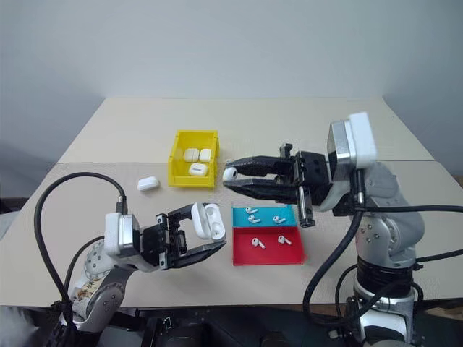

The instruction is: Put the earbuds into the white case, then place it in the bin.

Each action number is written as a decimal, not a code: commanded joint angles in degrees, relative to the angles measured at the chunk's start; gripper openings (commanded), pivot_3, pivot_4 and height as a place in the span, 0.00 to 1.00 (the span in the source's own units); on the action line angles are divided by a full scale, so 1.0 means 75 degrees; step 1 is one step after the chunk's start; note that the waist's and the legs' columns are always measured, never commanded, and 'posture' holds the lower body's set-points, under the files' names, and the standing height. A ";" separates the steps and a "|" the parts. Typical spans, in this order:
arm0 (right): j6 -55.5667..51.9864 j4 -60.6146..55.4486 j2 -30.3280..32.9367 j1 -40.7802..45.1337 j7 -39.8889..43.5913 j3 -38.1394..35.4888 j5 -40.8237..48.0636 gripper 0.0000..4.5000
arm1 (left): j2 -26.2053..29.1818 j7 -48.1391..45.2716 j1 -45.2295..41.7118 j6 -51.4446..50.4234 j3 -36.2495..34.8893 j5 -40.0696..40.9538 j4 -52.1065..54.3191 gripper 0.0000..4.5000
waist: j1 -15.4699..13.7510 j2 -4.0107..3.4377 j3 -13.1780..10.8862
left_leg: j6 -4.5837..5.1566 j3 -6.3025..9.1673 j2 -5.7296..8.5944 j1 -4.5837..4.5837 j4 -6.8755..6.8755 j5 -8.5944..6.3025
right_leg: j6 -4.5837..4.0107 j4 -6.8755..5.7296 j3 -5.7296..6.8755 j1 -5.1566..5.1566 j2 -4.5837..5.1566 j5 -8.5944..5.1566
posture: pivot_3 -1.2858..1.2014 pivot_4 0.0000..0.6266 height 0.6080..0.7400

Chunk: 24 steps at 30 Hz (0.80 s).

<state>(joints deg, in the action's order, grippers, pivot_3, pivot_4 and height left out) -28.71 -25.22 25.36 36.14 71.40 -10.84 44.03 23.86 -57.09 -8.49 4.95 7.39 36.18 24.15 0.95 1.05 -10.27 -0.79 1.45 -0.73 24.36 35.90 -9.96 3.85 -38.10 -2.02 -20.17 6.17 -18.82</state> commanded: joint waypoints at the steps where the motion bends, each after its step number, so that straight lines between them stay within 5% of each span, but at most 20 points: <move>1: 0.0598 0.0031 -0.0016 -0.0100 0.0138 0.0220 0.0074 0.14 | -0.0077 -0.0026 -0.0122 -0.0112 -0.0057 0.0304 0.0441 0.62 | -0.0001 0.0000 0.0000 | 0.0000 0.0000 0.0000 0.0000 0.0000 0.0000 | 0.0000 0.0001 0.0000 0.0001 0.0000 0.0000 | 0.52 0.24 1.00; 24: 0.2353 0.0932 -0.0322 -0.0361 0.0472 0.1586 -0.0540 0.14 | -0.0104 -0.0341 -0.0213 -0.0465 -0.0103 0.0462 0.0532 0.62 | -0.0006 0.0000 0.0000 | 0.0000 0.0002 -0.0001 -0.0001 0.0000 0.0000 | 0.0000 0.0002 -0.0001 0.0000 -0.0002 0.0000 | 0.52 0.24 1.00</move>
<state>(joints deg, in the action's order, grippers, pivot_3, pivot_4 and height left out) -12.68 -17.57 22.87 33.20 74.76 1.23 39.95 23.26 -59.53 -9.56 1.19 7.32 38.62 25.60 0.90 1.05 -10.27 -0.79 1.46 -0.74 24.35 35.90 -9.96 3.85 -38.09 -2.02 -20.17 6.16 -18.82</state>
